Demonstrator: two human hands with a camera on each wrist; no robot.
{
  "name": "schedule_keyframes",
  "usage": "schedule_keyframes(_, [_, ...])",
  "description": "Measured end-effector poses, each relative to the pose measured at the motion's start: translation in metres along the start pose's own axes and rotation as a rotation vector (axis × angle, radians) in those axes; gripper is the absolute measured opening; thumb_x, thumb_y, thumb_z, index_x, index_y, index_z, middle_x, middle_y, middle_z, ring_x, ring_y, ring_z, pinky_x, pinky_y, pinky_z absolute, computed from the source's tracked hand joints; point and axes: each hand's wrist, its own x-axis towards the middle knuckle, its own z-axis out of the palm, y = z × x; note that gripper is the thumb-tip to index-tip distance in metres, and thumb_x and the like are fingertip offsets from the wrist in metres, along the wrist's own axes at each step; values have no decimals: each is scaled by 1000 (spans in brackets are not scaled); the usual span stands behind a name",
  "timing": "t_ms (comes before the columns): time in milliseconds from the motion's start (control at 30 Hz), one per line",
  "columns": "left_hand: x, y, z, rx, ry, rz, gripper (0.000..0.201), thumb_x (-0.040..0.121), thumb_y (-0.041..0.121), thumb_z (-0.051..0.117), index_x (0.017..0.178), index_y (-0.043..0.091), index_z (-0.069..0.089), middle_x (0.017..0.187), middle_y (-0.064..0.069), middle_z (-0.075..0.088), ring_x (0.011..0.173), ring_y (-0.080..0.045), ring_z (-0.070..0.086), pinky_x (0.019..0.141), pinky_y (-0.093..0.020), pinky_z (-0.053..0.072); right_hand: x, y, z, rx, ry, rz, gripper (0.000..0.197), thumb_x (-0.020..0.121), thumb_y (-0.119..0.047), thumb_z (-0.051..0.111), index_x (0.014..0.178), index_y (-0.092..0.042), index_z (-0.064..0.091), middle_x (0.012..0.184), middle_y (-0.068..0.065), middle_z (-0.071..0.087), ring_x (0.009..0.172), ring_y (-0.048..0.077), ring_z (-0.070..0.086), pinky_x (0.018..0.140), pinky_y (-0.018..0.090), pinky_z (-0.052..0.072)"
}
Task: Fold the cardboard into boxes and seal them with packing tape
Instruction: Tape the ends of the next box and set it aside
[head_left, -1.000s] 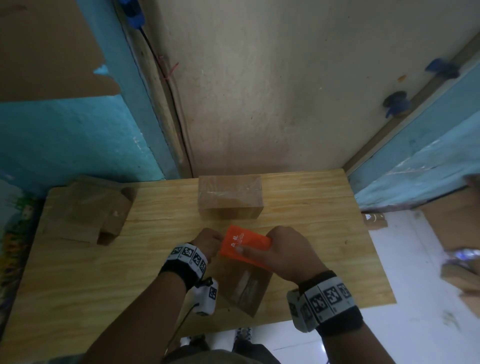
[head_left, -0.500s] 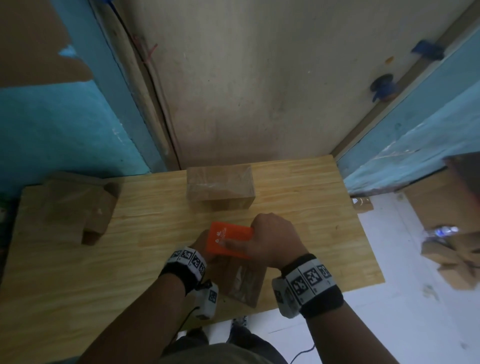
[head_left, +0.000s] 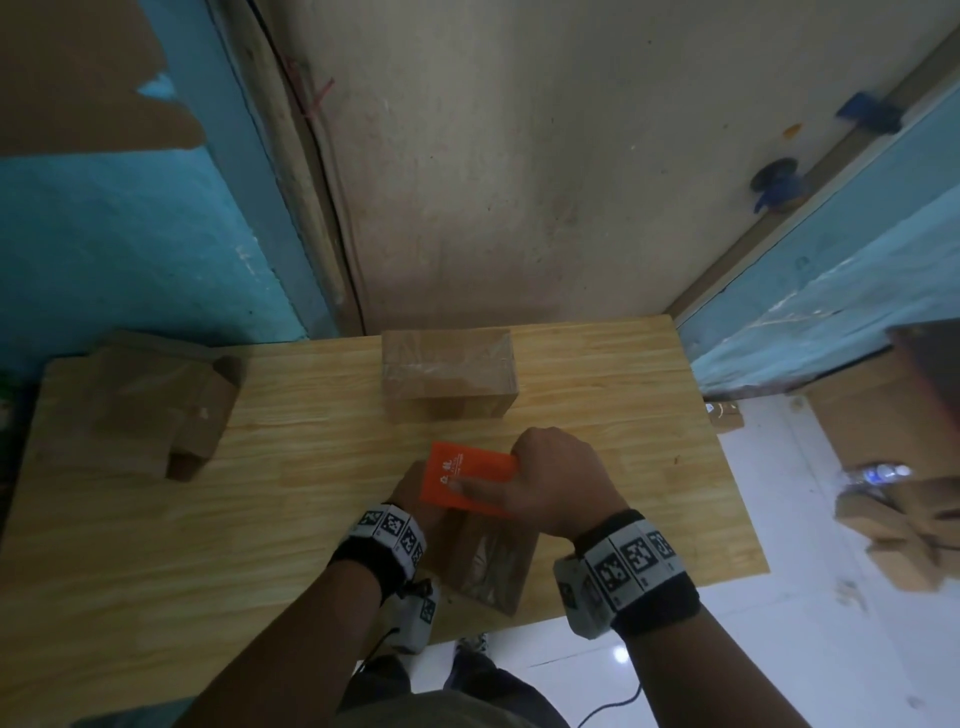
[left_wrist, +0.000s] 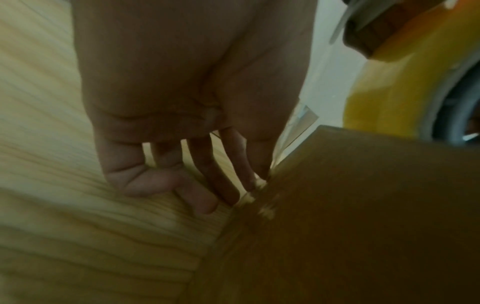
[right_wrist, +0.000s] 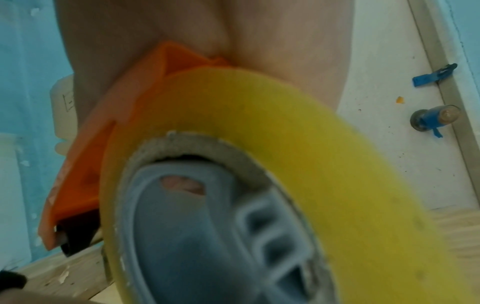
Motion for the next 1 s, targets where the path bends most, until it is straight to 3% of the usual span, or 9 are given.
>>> schedule_keyframes(67, [2,-1,1,-3,4,-13,21,94,21,72,75,23,63,77,-3,66,82,-30,64,88,-53,55,0,0,-1,3,-7,6,81,68,-100,56,61,-19,50,59,-2,57,51,15,54,53,32,39])
schedule_keyframes(200, [-4,7,2,-26,21,9,20,81,43,70,67,28,69,79,-12,70,78,-34,68,78,-49,58,0,-2,-2,3,-9,9,80,69,-99,56,62,-20,49,59,-3,55,51,14,52,53,30,36])
schedule_keyframes(300, [10,-40,6,36,-67,-65,16,91,42,70,88,26,73,89,-2,75,88,-26,72,81,-43,59,-2,-3,-4,15,-6,13,77,72,-95,61,61,-20,47,57,-5,52,49,13,49,52,29,33])
schedule_keyframes(400, [19,-74,6,249,-190,-181,38,88,45,72,116,20,70,120,-4,72,114,-23,68,100,-41,55,-2,-1,-2,21,-4,13,78,70,-96,60,60,-20,47,56,-4,51,49,14,49,52,30,36])
schedule_keyframes(533, [-29,-16,7,225,-181,-17,35,97,3,55,131,13,59,123,-9,66,116,-23,62,104,-39,50,-1,1,-1,22,-3,10,79,69,-98,58,62,-20,48,58,-5,52,50,14,50,53,31,39])
schedule_keyframes(667, [-50,-7,13,-171,-222,-24,56,82,10,69,135,17,57,123,-8,71,114,-22,68,97,-37,56,0,0,0,17,-6,6,80,69,-99,58,62,-19,52,57,-4,53,50,14,52,53,30,42])
schedule_keyframes(767, [-46,-6,27,-145,-196,18,67,72,33,89,132,26,60,121,2,74,113,-13,69,100,-38,55,0,0,0,13,-7,4,80,69,-99,57,62,-19,50,57,-4,52,50,15,51,52,31,41])
schedule_keyframes(867, [-41,-5,40,-122,-83,34,60,68,25,96,120,28,65,114,5,74,104,-4,70,93,-32,56,-2,1,-1,5,-4,-8,80,71,-97,57,62,-19,49,57,-3,52,50,15,51,52,31,39])
schedule_keyframes(1000, [-36,-6,44,-131,-18,-8,71,50,43,97,113,26,69,109,2,76,105,-16,71,97,-45,58,-3,0,-1,-11,-24,3,81,71,-98,56,65,-17,52,61,-2,57,53,15,55,54,31,41])
